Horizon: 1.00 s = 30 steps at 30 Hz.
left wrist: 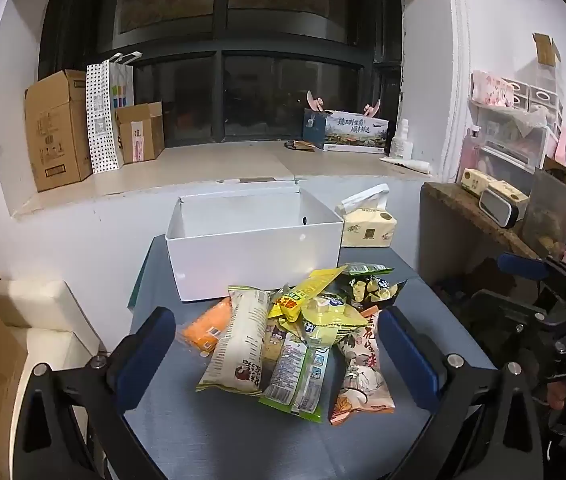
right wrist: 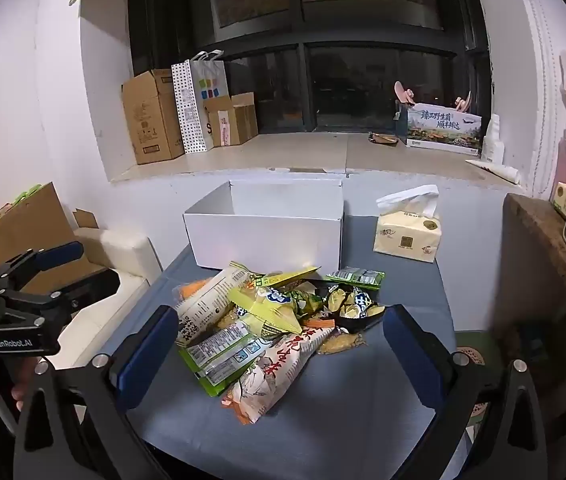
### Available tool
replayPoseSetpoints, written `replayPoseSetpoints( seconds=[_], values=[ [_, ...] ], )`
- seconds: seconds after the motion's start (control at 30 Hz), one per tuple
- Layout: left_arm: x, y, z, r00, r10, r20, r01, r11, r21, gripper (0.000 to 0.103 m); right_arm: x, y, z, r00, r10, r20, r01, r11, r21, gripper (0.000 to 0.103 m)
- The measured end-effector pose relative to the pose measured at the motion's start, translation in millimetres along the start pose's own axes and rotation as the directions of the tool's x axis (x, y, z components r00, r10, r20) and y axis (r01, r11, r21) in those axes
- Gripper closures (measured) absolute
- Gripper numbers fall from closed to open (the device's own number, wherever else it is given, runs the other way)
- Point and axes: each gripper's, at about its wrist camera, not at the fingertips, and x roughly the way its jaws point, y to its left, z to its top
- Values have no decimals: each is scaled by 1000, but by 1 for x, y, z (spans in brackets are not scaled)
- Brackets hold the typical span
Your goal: Organize snacks
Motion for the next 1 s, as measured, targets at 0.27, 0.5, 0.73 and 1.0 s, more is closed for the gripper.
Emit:
replayPoseSetpoints(
  seconds=[0.27, 0.5, 0.73, 1.0],
  values=[
    [1, -10, 0, 1000, 23, -15, -22, 999, 42, 0, 0, 2, -2, 1000, -3, -2, 3, 1000, -8, 0],
    [-1, -5, 0, 1000, 15, -10, -15, 1000, 28, 0, 2, -1, -4, 1000, -5, -10, 4, 1000, -6, 0],
    [-2, -5, 0, 1000, 16, -11, -16, 999, 35, 0, 0, 0, -3, 1000, -4, -11, 4, 1000, -10, 0],
    [-1, -6, 0, 1000, 16, -13, -16, 999, 35, 0, 1, 0, -4, 1000, -2, -16, 2, 1000, -4, 0]
  ],
)
